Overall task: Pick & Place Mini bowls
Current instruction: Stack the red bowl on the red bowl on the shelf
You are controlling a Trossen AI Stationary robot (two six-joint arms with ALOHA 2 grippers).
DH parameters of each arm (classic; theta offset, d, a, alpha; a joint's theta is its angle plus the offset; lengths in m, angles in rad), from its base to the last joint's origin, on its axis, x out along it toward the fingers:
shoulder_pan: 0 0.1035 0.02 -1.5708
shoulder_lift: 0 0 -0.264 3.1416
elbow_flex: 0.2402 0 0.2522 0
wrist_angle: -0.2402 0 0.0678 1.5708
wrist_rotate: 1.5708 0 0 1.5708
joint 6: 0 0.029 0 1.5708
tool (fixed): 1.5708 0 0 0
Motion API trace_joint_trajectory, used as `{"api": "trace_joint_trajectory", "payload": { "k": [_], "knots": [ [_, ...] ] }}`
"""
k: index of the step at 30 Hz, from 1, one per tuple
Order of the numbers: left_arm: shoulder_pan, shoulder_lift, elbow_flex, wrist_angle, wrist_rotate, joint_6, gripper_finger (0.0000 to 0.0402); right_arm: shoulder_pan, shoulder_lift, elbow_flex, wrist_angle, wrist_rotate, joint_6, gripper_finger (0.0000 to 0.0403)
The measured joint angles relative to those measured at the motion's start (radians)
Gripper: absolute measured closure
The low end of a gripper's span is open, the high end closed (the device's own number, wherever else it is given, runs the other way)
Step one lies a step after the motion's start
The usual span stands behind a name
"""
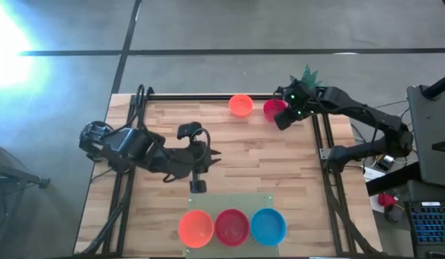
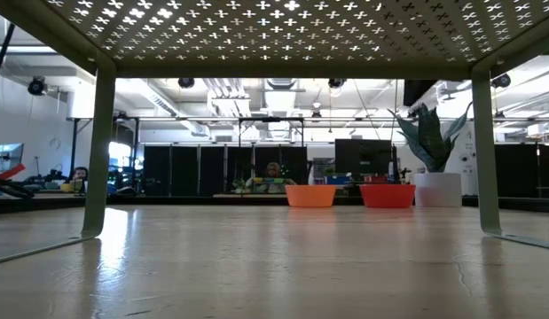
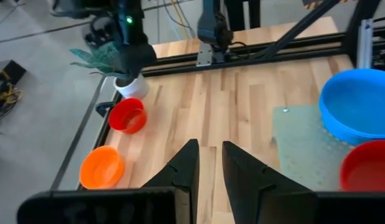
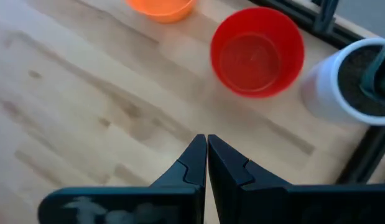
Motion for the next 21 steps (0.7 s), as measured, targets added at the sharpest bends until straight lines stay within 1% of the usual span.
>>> {"api": "trace_joint_trajectory", "payload": {
  "k": [2, 10, 17, 21],
  "knots": [
    [0.01, 0.0, 0.0, 0.0, -0.01, 0.001, 0.0338, -0.031, 0.0, -0.036, 0.053, -0.011, -0.013, 0.039],
    [0.047, 0.0, 0.0, 0.0, -0.013, 0.001, 0.0338, -0.14, 0.001, -0.183, 0.258, -0.155, -0.084, 0.039],
    [0.066, 0.0, 0.0, 0.0, -0.013, 0.001, 0.0338, -0.173, 0.001, -0.256, 0.345, -0.188, -0.122, 0.039],
    [0.073, -0.001, 0.0, 0.0, -0.013, 0.018, 0.0338, -0.173, 0.012, -0.269, 0.355, -0.187, -0.161, 0.039]
  ]
}}
